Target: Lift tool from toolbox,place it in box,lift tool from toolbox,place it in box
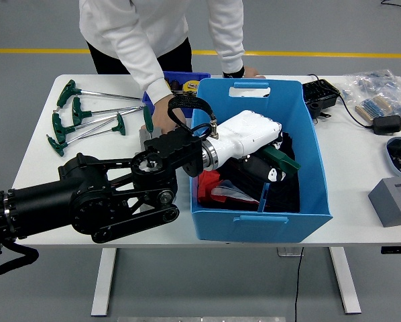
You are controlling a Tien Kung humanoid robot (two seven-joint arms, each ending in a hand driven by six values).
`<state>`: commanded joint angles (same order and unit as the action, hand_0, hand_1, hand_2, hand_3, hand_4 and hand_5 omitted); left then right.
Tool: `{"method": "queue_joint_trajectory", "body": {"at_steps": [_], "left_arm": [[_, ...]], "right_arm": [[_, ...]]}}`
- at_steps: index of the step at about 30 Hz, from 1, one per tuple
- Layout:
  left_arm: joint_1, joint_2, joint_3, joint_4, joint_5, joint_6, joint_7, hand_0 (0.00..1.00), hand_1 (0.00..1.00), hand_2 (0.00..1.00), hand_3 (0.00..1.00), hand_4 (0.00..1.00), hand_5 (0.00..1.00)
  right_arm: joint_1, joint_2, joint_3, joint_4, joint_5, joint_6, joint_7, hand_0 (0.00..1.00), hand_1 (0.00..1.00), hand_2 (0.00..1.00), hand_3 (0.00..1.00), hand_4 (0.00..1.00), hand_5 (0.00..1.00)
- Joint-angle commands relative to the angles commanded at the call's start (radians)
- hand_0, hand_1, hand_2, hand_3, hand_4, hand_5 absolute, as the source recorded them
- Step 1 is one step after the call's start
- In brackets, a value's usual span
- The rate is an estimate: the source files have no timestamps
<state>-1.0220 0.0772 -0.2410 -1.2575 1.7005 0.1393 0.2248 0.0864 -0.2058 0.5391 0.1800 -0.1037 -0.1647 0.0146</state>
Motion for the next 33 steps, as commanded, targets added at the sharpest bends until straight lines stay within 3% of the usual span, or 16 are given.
{"method": "queue_joint_trajectory", "body": {"at_steps": [5,6,12,13,18,19,24,25,30,31,33], "left_arm": [[-0.009,-0.021,0.016,0.029,0.01,0.008,-0.017,0.157,0.002,0.029,0.08,0.783,0.45],[-0.012,-0.025,0.017,0.034,0.011,0.01,-0.019,0.194,0.051,0.085,0.148,0.805,0.463],[-0.018,-0.047,0.027,0.069,0.023,0.013,-0.031,0.194,0.051,0.085,0.148,0.805,0.463],[-0.018,-0.05,0.028,0.074,0.024,0.015,-0.033,0.264,0.208,0.229,0.367,0.852,0.491],[-0.019,-0.067,0.036,0.11,0.034,0.033,-0.053,0.264,0.208,0.229,0.367,0.852,0.491],[-0.02,-0.069,0.037,0.117,0.035,0.036,-0.055,0.281,0.348,0.387,0.496,0.879,0.491],[-0.021,-0.077,0.039,0.157,0.059,0.065,-0.076,0.281,0.348,0.387,0.496,0.879,0.491],[-0.021,-0.077,0.039,0.162,0.066,0.071,-0.079,0.38,0.516,0.532,0.554,0.889,0.488],[-0.025,-0.077,0.024,0.187,0.125,0.089,-0.08,0.38,0.516,0.532,0.554,0.889,0.488],[-0.025,-0.077,0.018,0.191,0.14,0.095,-0.078,0.539,0.625,0.674,0.607,0.908,0.499],[-0.027,-0.077,0.003,0.197,0.164,0.111,-0.077,0.539,0.625,0.674,0.607,0.908,0.499]], "right_arm": [[0.004,-0.003,-0.004,0.0,0.0,0.001,0.0,0.691,0.651,0.726,0.591,0.834,0.762],[0.005,-0.004,-0.004,0.0,0.0,0.001,0.0,0.69,0.651,0.727,0.592,0.834,0.76],[0.006,-0.006,-0.008,0.0,0.0,0.002,0.001,0.69,0.651,0.727,0.592,0.834,0.76],[0.006,-0.007,-0.007,0.0,-0.001,0.002,0.001,0.691,0.651,0.726,0.592,0.834,0.76],[0.006,-0.007,-0.002,0.0,-0.012,0.002,-0.002,0.691,0.651,0.726,0.592,0.834,0.76],[0.006,-0.008,-0.003,0.0,-0.013,0.002,-0.002,0.692,0.651,0.727,0.592,0.834,0.759],[0.007,-0.009,-0.003,0.0,-0.018,0.002,-0.004,0.692,0.651,0.727,0.592,0.834,0.759],[0.007,-0.009,-0.004,0.0,-0.018,0.002,-0.004,0.693,0.651,0.727,0.593,0.834,0.759],[0.008,-0.01,-0.007,0.0,-0.02,0.002,-0.004,0.693,0.651,0.727,0.593,0.834,0.759],[0.008,-0.011,-0.01,0.0,-0.018,0.002,-0.004,0.692,0.651,0.727,0.592,0.836,0.76],[0.009,-0.011,-0.017,0.0,-0.013,0.002,-0.004,0.692,0.651,0.727,0.592,0.836,0.76]]}}
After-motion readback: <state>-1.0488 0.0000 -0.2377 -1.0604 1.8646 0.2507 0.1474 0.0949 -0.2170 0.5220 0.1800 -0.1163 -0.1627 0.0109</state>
